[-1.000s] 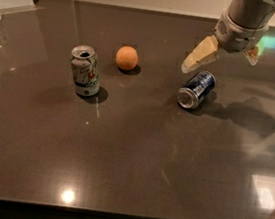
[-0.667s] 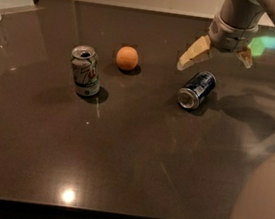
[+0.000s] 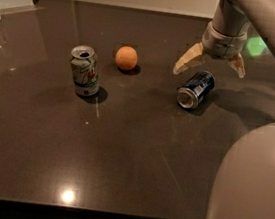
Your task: Place pepsi can upright
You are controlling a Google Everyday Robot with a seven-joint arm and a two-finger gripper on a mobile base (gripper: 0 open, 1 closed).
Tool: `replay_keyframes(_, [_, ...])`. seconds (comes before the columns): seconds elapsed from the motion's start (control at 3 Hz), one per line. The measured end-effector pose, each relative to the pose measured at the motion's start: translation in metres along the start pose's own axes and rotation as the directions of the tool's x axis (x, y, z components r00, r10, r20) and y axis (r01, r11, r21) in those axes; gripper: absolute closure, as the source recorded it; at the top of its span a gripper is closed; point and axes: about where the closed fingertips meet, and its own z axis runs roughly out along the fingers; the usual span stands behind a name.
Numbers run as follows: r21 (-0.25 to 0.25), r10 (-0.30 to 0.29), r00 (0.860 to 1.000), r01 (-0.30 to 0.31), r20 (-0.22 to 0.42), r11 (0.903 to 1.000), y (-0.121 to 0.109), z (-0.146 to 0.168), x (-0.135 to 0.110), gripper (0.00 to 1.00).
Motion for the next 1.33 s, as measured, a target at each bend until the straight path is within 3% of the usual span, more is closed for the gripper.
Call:
replay_keyframes(0.67, [-0.019, 0.041, 0.998, -0.042, -0.038, 0.9989, 0.006, 0.019, 0.014, 0.01])
replay_keyframes(1.0, [-0.037, 0.047, 0.998, -0.049, -0.045, 0.9981, 0.010, 0.024, 0.017, 0.17])
replay_keyframes(1.33, [-0.047, 0.049, 0.998, -0.051, -0.047, 0.9976, 0.011, 0.024, 0.020, 0.40])
